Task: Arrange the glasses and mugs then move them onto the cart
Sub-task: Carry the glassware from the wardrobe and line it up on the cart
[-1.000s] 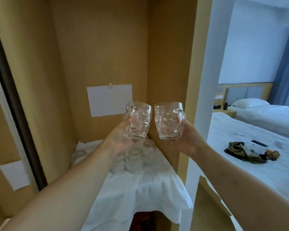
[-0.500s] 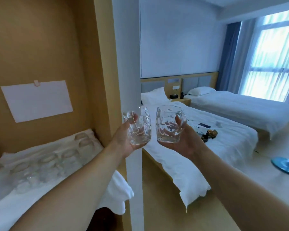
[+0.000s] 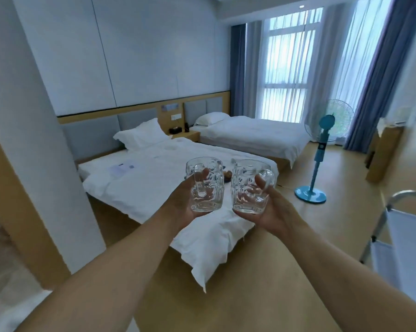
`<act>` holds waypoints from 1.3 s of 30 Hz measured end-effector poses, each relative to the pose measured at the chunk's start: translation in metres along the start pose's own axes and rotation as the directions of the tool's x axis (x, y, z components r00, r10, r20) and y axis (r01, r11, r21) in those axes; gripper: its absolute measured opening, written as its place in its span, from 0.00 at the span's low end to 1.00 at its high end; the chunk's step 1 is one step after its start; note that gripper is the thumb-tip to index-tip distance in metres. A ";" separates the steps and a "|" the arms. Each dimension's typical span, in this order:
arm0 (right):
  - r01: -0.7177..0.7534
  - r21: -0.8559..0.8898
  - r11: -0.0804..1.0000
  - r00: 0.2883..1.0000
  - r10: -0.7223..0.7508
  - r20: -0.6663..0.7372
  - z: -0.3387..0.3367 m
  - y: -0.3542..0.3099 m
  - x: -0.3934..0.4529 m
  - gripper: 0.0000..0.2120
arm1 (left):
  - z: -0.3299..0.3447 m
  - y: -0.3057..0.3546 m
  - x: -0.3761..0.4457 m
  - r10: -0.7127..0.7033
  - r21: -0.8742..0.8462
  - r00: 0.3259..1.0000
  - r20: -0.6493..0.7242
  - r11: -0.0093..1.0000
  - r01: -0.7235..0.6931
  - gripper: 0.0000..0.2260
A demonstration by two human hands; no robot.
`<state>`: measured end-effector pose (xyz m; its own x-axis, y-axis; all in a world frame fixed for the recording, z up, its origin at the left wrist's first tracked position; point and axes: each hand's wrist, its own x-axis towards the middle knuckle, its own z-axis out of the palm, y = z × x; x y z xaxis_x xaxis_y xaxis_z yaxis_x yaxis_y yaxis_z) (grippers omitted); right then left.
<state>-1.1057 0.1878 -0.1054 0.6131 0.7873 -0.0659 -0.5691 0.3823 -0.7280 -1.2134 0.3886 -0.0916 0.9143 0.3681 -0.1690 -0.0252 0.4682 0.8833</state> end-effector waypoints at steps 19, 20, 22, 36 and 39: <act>0.410 -0.088 0.908 0.705 -0.377 -0.600 -0.183 -0.158 -0.003 0.13 | 0.231 -0.082 0.266 -0.315 0.274 0.796 0.517 0.942 0.194 0.39; 0.418 -0.085 0.904 0.690 -0.377 -0.618 -0.191 -0.162 -0.002 0.16 | 0.242 -0.087 0.276 -0.331 0.297 0.774 0.540 0.935 0.192 0.34; 0.425 -0.092 0.900 0.647 -0.374 -0.665 -0.208 -0.169 -0.002 0.24 | 0.262 -0.096 0.290 -0.364 0.321 0.740 0.566 0.924 0.209 0.27; 0.523 -0.141 0.841 0.457 -0.416 -0.786 -0.313 -0.217 -0.020 0.16 | 0.381 -0.175 0.365 -0.550 0.479 0.543 0.634 0.831 0.283 0.26; 0.529 -0.152 0.835 0.429 -0.417 -0.801 -0.349 -0.235 -0.021 0.19 | 0.408 -0.192 0.383 -0.547 0.501 0.539 0.641 0.830 0.246 0.33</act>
<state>-0.7937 -0.0874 -0.1710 0.9394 -0.2095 -0.2714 -0.0679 0.6622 -0.7462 -0.6931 0.1118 -0.1480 0.7658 -0.5721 -0.2937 0.4067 0.0771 0.9103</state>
